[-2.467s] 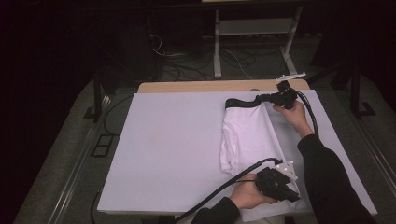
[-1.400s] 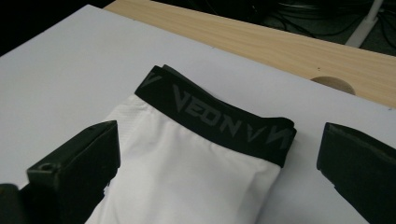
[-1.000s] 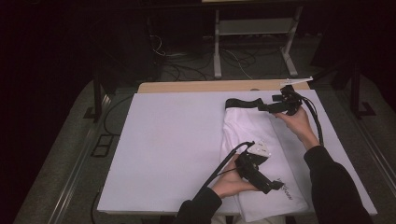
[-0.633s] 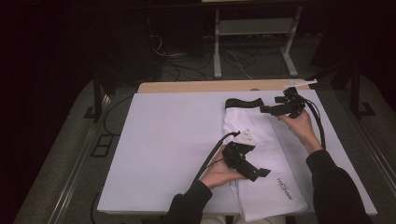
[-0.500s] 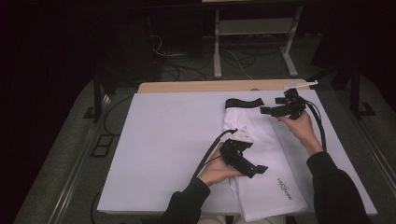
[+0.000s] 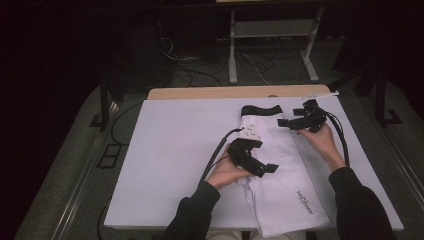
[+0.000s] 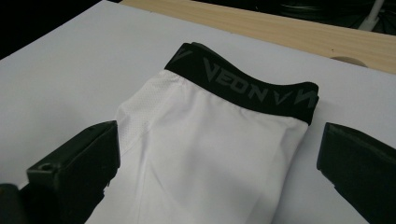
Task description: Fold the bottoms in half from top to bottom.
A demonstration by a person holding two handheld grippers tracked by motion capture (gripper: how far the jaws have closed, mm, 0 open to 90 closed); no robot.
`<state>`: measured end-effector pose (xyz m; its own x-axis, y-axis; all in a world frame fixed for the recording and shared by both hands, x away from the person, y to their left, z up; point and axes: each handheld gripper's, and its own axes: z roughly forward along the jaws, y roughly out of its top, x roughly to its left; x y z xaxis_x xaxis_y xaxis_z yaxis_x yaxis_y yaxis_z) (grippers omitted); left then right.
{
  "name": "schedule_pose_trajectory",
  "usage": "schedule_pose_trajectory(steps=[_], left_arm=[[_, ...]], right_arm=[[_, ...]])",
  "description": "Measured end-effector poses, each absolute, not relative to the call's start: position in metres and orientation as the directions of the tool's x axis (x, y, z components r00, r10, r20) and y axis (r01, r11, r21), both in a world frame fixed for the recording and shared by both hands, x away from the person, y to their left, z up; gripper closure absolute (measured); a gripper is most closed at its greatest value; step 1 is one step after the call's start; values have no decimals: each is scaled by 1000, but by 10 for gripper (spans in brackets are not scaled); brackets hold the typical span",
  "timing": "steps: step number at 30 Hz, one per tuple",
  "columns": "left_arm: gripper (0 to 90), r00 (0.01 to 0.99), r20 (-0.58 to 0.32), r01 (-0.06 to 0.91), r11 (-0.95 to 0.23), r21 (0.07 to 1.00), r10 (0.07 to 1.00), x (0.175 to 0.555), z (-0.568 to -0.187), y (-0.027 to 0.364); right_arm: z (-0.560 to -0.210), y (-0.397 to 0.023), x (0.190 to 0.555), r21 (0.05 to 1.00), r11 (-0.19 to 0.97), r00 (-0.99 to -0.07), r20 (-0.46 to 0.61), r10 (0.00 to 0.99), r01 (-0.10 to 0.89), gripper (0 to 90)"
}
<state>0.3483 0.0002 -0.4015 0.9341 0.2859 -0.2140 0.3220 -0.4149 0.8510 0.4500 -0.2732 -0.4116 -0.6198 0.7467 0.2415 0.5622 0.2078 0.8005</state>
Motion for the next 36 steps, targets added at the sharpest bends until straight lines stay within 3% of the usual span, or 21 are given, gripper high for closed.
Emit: schedule_pose_trajectory(steps=[17,36], left_arm=[[0,896,-244,380,-357,853,371,389,-400,27],[0,863,-278,437,-345,831,423,420,-405,31]], right_arm=[[-421,-276,449,791,209,-610,244,754,575,0],[-426,-277,453,775,207,-598,258,759,597,0]])
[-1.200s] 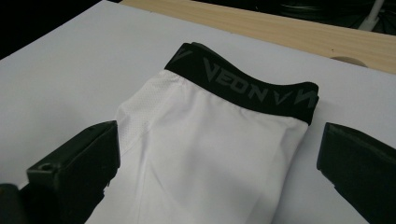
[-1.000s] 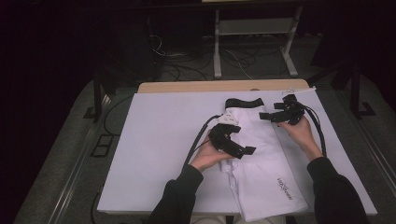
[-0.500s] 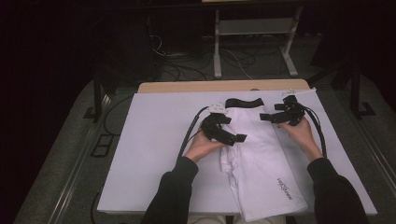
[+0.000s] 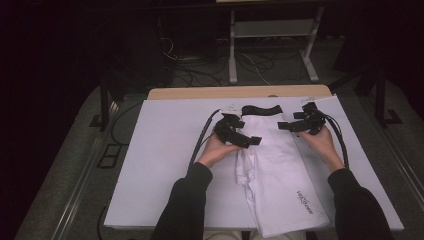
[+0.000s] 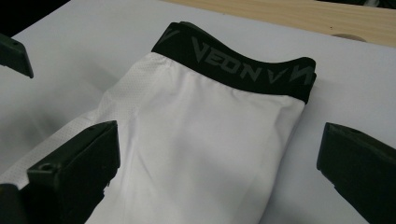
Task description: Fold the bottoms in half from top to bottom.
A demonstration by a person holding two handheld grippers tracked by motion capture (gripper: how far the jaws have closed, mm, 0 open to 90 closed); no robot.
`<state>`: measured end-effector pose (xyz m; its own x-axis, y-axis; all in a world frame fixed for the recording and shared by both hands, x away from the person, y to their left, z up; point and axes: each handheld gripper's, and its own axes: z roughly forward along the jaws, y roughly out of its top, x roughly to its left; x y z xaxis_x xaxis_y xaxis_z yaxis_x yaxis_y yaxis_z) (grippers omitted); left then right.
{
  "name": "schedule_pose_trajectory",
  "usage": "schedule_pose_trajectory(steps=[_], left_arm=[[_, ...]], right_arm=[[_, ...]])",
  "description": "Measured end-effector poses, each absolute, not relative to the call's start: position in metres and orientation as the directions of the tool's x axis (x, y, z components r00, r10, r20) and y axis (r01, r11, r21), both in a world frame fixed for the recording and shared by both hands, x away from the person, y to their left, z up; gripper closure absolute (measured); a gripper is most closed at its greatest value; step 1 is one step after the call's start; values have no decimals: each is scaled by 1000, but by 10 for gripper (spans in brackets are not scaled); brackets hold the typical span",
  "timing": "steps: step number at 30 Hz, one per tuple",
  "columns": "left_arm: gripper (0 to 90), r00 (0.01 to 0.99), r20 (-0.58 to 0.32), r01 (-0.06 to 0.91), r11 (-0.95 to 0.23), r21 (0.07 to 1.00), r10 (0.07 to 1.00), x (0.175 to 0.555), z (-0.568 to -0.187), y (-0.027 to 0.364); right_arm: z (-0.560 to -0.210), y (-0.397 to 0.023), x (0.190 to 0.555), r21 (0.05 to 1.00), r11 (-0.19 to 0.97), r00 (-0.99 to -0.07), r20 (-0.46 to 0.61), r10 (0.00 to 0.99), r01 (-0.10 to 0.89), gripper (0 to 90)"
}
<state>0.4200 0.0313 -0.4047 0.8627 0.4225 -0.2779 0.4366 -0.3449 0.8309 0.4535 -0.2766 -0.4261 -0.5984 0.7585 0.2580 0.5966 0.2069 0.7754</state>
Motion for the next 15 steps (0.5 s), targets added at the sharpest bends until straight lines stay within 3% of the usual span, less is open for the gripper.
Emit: schedule_pose_trajectory(steps=[15], left_arm=[[0,819,-321,498,-312,809,476,451,-417,32]], right_arm=[[-428,-281,456,773,188,-588,276,761,606,0]])
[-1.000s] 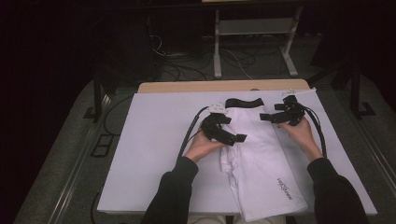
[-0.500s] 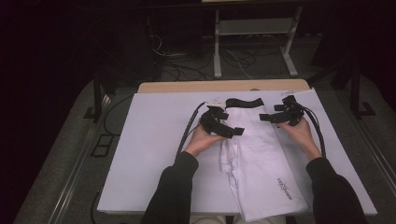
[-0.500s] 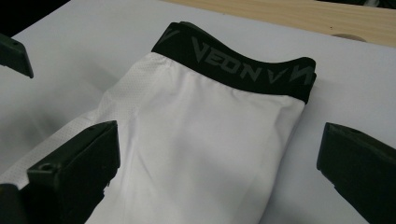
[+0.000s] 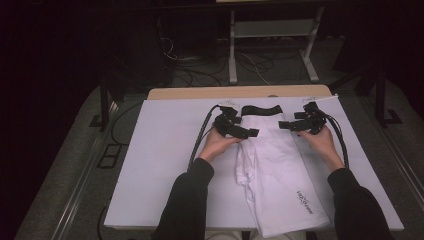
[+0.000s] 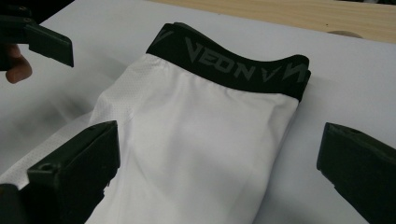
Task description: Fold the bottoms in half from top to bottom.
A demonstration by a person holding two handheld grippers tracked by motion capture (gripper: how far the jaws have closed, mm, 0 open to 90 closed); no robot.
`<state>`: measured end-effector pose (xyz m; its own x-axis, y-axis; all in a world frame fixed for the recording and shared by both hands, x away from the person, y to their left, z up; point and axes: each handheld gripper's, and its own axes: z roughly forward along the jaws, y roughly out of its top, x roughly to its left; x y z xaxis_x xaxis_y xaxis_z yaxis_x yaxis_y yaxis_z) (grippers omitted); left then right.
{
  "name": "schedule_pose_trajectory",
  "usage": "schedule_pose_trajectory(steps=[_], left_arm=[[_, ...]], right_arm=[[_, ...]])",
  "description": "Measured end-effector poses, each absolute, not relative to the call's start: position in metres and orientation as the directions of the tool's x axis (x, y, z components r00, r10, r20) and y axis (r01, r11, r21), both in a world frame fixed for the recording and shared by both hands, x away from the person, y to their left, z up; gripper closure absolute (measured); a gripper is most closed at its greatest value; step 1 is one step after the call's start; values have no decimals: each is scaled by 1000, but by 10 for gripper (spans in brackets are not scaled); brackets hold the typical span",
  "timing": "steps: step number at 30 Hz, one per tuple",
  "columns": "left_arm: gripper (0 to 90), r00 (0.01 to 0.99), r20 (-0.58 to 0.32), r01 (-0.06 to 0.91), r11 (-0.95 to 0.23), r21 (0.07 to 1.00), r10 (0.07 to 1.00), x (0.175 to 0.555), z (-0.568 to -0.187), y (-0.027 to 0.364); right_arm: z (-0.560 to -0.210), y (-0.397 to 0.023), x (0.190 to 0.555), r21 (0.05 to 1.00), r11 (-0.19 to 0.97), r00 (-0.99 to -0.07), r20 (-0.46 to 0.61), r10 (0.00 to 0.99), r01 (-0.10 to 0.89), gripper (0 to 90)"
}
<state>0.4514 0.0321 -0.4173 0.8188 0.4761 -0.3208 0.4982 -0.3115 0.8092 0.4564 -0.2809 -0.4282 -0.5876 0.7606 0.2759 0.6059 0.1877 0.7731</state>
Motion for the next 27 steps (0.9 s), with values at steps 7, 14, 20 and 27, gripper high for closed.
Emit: schedule_pose_trajectory(steps=[7,14,20,27], left_arm=[[0,800,-336,522,-300,799,497,465,-422,32],[0,782,-355,546,-286,788,513,475,-429,35],[0,768,-363,563,-285,776,528,483,-433,37],[0,742,-380,593,-276,757,551,494,-439,42]], right_arm=[[-429,-284,459,767,179,-578,286,764,617,0],[-432,-288,464,743,183,-559,294,775,644,0],[-431,-293,467,735,180,-552,300,778,653,0],[-431,-297,471,727,181,-544,300,783,662,0]])
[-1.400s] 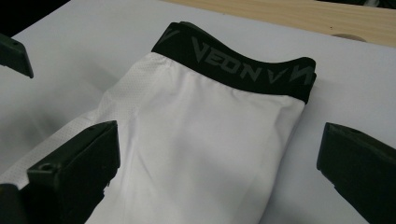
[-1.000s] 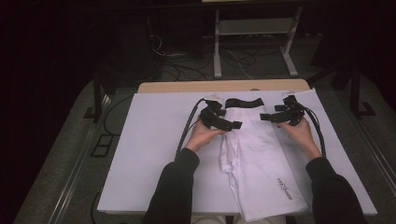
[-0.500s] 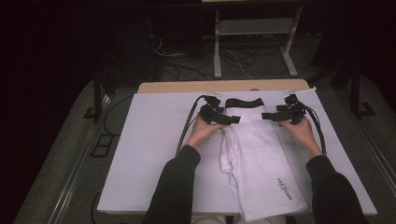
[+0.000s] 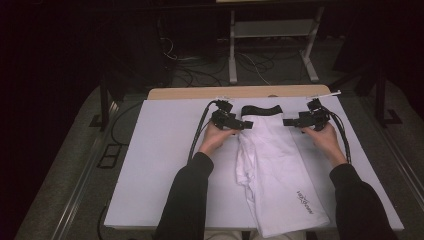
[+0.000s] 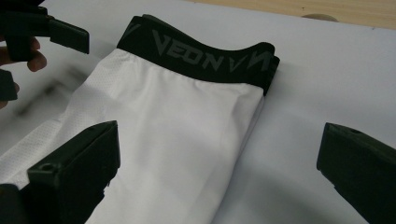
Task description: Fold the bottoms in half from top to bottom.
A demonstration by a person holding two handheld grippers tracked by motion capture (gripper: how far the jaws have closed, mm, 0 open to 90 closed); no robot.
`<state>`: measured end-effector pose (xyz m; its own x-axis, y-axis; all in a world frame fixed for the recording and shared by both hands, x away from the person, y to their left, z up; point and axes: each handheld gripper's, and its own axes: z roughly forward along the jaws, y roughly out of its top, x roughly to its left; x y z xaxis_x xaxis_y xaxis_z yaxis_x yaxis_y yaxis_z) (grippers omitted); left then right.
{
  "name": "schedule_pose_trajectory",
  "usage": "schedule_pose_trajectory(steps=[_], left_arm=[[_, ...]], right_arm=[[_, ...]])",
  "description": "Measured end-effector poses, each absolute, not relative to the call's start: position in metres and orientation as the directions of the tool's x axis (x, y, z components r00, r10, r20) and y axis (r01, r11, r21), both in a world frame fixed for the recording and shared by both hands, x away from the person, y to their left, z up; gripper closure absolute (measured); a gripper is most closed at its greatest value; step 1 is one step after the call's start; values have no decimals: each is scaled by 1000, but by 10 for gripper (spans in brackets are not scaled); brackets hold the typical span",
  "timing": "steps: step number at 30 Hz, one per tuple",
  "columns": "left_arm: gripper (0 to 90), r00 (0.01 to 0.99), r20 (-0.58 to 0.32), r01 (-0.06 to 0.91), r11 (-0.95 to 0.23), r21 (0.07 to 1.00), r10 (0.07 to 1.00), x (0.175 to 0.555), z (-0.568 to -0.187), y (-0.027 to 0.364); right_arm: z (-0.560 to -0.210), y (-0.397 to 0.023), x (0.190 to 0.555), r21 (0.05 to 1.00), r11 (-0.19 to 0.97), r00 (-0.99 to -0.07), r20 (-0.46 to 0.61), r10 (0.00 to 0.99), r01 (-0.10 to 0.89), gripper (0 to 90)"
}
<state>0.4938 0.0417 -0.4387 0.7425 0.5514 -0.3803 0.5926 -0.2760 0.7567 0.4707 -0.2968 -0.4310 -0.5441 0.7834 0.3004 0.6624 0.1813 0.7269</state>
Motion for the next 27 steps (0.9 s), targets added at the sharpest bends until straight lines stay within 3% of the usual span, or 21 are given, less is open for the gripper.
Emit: schedule_pose_trajectory(steps=[23,27], left_arm=[[0,682,-445,672,-260,693,580,506,-453,42],[0,688,-446,671,-266,692,573,505,-453,40]], right_arm=[[-441,-302,489,605,190,-491,383,782,774,2],[-443,-302,489,590,189,-490,405,772,785,38]])
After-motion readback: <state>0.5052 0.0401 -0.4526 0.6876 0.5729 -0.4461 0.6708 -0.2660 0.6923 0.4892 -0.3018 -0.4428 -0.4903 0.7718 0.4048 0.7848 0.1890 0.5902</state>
